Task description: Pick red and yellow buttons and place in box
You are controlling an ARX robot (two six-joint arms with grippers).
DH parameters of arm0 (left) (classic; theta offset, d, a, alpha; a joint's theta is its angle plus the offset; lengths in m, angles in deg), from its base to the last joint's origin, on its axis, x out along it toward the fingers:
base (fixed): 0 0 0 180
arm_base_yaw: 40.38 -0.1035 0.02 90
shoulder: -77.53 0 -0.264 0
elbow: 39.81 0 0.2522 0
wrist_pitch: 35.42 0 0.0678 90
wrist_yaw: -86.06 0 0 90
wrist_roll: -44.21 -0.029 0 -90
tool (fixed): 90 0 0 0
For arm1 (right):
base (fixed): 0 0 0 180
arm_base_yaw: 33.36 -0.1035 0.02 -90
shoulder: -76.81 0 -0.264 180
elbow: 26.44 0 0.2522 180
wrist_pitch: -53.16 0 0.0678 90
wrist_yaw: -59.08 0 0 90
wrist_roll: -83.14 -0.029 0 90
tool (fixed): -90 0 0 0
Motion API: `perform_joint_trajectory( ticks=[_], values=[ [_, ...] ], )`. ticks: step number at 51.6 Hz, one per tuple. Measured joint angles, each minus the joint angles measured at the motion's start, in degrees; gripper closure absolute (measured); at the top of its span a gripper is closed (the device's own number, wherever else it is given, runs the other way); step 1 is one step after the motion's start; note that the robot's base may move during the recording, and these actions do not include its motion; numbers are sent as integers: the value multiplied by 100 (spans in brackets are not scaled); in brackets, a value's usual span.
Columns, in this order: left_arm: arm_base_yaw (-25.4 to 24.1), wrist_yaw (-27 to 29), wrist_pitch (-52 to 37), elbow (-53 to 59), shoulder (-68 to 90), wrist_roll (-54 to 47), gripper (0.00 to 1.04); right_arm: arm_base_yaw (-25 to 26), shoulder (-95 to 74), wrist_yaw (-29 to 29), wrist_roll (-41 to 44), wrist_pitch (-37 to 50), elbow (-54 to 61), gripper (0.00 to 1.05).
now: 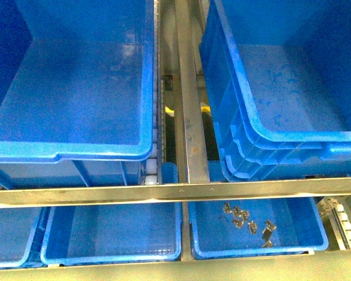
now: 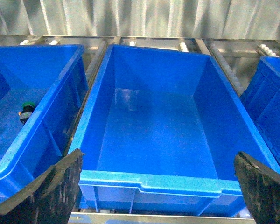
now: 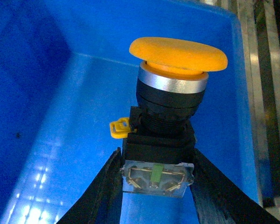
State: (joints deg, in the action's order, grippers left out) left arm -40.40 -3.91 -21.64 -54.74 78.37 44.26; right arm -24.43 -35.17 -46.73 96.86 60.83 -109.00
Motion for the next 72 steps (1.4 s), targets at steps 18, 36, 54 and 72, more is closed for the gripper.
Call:
perform_joint_trajectory(
  ticks=[18,36,54,72],
  values=[
    [0,0,0,0,0,0,8,-411,-1360,81,-968,-299,-1537,72],
    [0,0,0,0,0,0,8,-511,-2260,59,-1421,-966,-2581,72],
    [0,0,0,0,0,0,8,-564,-3635,597,-1145,-1784,-3901,72],
    [0,0,0,0,0,0,8,-684,-4079,752,-931,-2044,-4590,43]
  ],
)
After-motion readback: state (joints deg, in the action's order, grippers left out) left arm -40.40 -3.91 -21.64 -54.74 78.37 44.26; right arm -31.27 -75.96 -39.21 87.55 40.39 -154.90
